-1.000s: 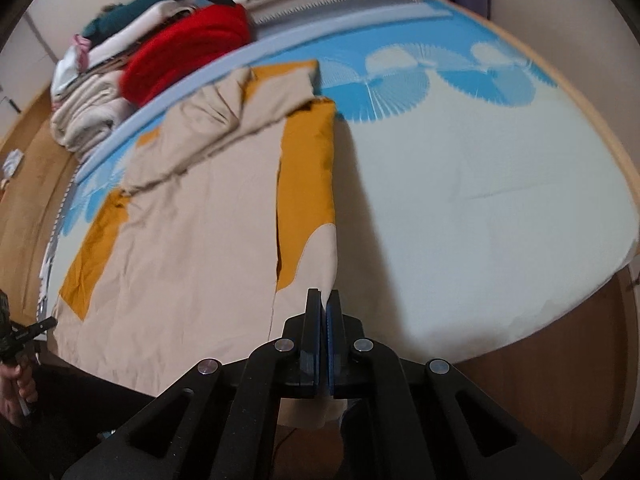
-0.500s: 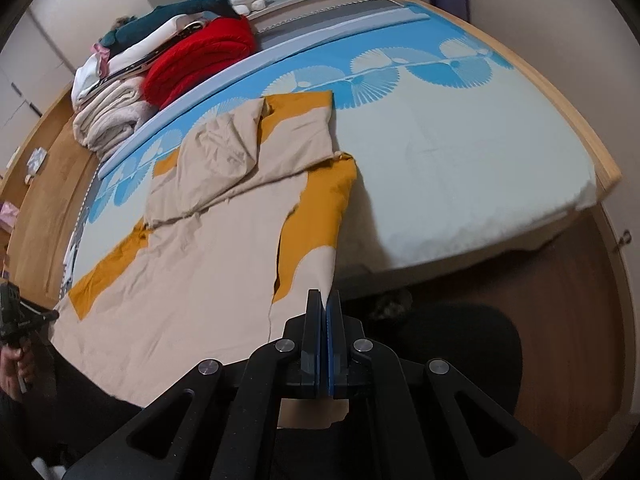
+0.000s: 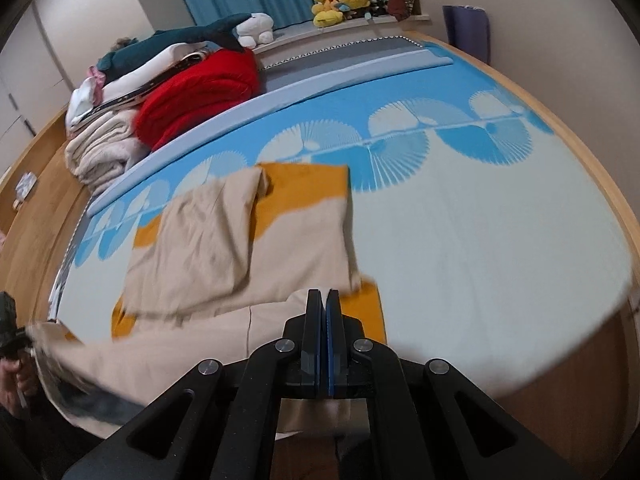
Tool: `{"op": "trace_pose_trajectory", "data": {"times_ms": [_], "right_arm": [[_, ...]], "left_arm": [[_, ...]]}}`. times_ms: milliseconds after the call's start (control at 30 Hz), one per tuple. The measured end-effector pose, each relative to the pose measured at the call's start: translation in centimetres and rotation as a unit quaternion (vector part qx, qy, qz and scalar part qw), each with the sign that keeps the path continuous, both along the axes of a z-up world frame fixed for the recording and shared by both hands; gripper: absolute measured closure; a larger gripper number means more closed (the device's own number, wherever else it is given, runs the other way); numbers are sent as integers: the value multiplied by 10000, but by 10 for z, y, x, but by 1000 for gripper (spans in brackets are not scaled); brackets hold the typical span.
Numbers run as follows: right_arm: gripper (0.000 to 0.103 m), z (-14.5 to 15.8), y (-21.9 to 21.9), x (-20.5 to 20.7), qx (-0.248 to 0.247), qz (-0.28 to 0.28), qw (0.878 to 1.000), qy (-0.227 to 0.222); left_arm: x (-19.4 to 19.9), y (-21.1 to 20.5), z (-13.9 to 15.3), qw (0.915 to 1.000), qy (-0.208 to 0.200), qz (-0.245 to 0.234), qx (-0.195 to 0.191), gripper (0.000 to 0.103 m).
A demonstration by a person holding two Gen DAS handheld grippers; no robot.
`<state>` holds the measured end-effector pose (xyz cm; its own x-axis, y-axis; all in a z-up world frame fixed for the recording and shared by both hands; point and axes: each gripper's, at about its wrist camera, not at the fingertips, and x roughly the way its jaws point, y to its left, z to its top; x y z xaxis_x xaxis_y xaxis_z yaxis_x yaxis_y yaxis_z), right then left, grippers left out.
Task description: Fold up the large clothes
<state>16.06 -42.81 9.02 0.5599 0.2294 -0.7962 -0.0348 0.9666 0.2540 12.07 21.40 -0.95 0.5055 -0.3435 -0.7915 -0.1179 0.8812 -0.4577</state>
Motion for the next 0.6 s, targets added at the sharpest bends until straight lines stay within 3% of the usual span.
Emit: {"op": "trace_pose_trajectory", "data": {"times_ms": [133, 200, 367, 467, 600], "right_arm": [[101, -38, 9, 91, -45, -53, 9998, 165], [101, -65, 14, 133, -4, -130, 9994, 330], [101, -117, 26, 181, -98, -202, 9969, 753], [101, -125, 23, 202, 77, -233, 9953, 937], [98, -129, 20, 216, 186, -247, 9931, 1128]], "left_arm": [[68, 14, -36, 9994, 213, 265, -41, 102], [96, 16, -47, 9991, 310, 282, 114, 102], [132, 16, -74, 9965, 734, 282, 299, 102], [143, 16, -75, 9956, 786, 166, 483, 100], [146, 27, -76, 9945, 989, 246, 249, 94]]}}
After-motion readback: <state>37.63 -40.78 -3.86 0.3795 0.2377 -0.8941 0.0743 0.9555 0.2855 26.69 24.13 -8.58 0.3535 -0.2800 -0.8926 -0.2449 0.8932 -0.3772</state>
